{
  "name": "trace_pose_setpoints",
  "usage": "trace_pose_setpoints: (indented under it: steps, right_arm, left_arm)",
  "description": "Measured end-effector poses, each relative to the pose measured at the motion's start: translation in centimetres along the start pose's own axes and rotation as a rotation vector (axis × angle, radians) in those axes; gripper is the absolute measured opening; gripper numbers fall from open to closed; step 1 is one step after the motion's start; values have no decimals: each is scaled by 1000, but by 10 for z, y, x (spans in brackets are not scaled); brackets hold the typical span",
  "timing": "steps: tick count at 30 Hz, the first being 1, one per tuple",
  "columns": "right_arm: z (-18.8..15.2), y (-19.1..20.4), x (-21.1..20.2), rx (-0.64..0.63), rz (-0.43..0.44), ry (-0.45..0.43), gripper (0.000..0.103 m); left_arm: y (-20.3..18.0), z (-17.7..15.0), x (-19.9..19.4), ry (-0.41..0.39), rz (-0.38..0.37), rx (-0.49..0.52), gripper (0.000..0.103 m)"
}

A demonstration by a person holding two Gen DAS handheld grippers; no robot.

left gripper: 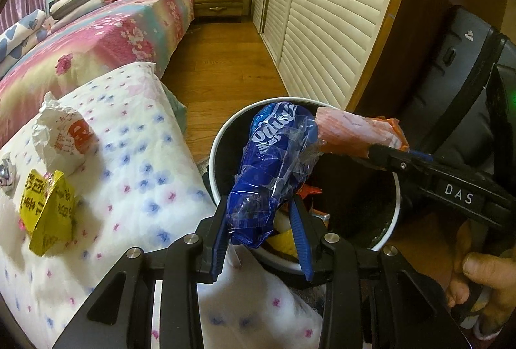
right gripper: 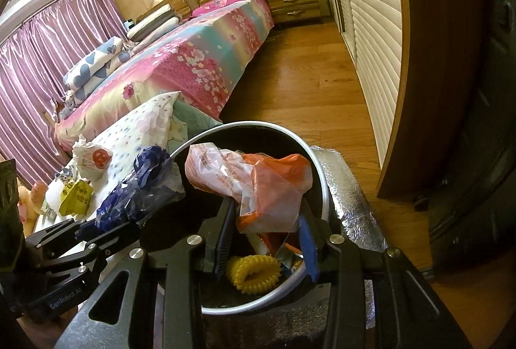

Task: Collect trash
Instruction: 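Carry the blue wrapper and pink-orange bag over the bin, then open both tools over the bin to drop the wrapper and bag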

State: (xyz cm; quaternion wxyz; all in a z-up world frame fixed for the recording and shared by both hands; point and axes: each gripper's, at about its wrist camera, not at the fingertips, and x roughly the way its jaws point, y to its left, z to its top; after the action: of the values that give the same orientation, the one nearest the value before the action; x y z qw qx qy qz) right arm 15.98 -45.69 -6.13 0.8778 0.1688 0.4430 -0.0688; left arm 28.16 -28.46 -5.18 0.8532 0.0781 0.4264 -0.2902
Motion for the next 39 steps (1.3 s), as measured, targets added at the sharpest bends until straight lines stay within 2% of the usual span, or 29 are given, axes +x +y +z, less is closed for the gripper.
trace_pose_setpoints:
  steps: [2,6,7,9,10,13,17,21,28,39]
  right_arm:
    - [2,0,1,0,0,3,40]
    - [3,-1,2,2,3,5,41]
    - [4,-1,2,6,5,5,45]
    - [4,-4,1,26,15,5,47]
    - [4,-5,1,35,22,4,50]
    - [3,-7,-2,58,40,-2,58]
    - [-2,2,-11,59,59,-29,59]
    - [-8,16,-18,56,97,-49,73]
    - [-22,61,-20,-12,165,-29,74]
    - [-42,125,-12,-102,243,23,78]
  left_arm:
    - [-1,1,2,3,-1,2,36]
    - [-1,2,2,-4,-5,5,44]
    - [-1,1,0,-7,-5,6,45]
    - [-1,-1,-4,-15,0,8,56]
    - [0,-3,-6,-18,2,6,58]
    - [6,-11,-16,-32,-3,-19,58]
    - [17,-27,-34,-53,-3,-58,58]
    - [33,-46,-53,-69,6,-101,58]
    - [71,-85,-88,-89,57,-205,58]
    - [127,-121,-133,-137,174,-343,58]
